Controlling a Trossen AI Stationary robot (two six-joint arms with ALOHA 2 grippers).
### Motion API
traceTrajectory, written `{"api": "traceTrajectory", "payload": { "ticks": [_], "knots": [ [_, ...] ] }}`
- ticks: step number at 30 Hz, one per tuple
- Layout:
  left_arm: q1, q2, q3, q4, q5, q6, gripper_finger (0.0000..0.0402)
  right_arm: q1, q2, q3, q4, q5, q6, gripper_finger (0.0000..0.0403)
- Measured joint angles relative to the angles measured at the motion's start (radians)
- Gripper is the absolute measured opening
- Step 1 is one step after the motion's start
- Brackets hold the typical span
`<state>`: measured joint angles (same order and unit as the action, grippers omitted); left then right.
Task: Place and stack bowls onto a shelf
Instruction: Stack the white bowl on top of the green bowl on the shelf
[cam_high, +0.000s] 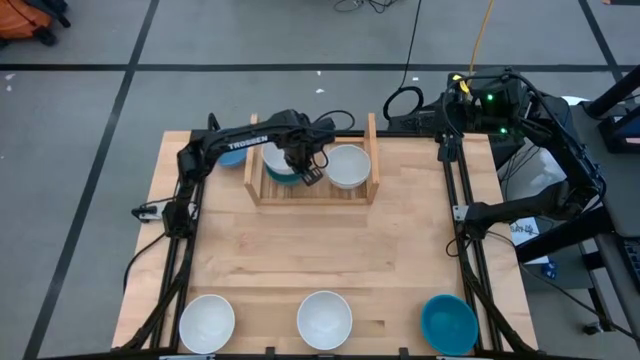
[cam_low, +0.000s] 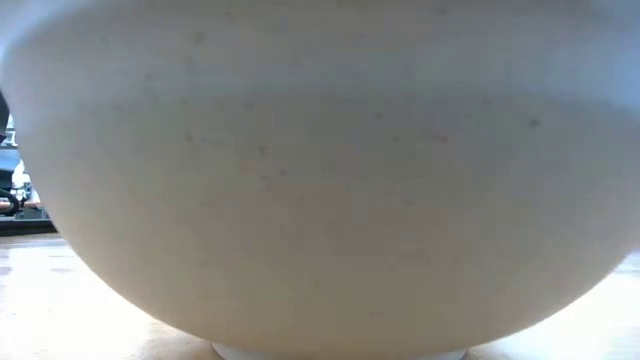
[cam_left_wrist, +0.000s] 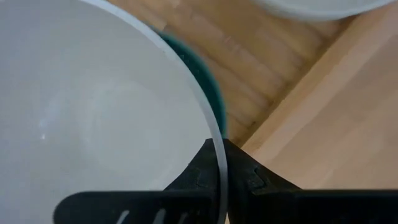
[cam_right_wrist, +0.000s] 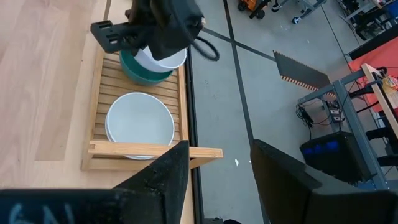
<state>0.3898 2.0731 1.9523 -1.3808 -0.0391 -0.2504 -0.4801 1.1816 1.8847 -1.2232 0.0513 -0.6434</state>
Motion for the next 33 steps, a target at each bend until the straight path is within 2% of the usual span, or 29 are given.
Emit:
{"api": "traceTrajectory", "payload": {
  "ticks": [11,25,33],
  "knots": [
    [0.002,0.000,-0.077,0.122,0.019,-0.019,0.0006,0.000,0.000,0.000,0.000,0.000,0.000,0.0167],
    [-0.003,0.001,-0.174,0.168,0.036,-0.010,0.0006,0.000,0.000,0.000,0.000,0.000,-0.005,0.0167],
    [-0.005,0.000,-0.176,0.165,0.040,-0.023,0.0046,0.000,0.000,0.000,0.001,0.000,-0.005,0.0167]
  ]
}}
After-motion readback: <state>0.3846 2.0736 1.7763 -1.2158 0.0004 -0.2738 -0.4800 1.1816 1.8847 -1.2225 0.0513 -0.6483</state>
